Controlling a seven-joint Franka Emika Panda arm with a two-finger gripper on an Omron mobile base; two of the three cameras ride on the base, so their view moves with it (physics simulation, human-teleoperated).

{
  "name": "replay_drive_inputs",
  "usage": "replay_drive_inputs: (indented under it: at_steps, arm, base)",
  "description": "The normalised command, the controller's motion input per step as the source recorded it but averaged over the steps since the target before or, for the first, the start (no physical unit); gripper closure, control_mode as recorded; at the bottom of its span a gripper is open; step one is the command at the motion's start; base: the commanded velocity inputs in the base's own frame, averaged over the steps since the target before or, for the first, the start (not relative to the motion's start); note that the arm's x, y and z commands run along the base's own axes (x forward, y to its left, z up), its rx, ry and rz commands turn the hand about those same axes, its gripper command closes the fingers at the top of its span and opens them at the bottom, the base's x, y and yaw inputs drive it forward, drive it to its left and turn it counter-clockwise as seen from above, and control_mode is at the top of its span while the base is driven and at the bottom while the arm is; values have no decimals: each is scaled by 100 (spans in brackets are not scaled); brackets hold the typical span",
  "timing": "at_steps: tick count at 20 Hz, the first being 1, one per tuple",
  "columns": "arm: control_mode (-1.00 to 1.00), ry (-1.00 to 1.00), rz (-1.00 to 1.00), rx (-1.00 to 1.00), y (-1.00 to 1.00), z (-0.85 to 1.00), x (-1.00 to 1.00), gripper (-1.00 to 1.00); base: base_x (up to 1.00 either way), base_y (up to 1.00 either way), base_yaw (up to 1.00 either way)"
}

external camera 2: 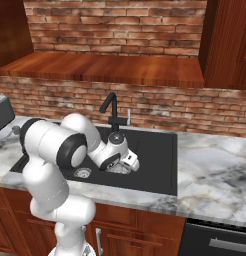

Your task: Move any existing items from the left basin to the right basin for drying. Then move the measuring cup from the counter to the left basin of the sink for washing.

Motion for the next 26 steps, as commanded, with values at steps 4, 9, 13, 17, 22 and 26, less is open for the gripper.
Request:
replay_drive_inputs:
  at_steps: [4,9,13,17,22,26]
  arm:
    - [-100,0,0,0,0,-23,0,100]
    - [-100,0,0,0,0,-20,0,100]
    - [-100,0,0,0,5,-18,5,-100]
    - [-100,0,0,0,0,-3,0,-100]
    - [-100,-5,0,0,0,15,-13,-100]
    - [-100,-8,2,0,0,49,-20,-100]
  base:
    - [0,0,0]
    - [0,0,0]
    - [0,0,0]
    - [0,0,0]
    - [0,0,0]
    - [0,0,0]
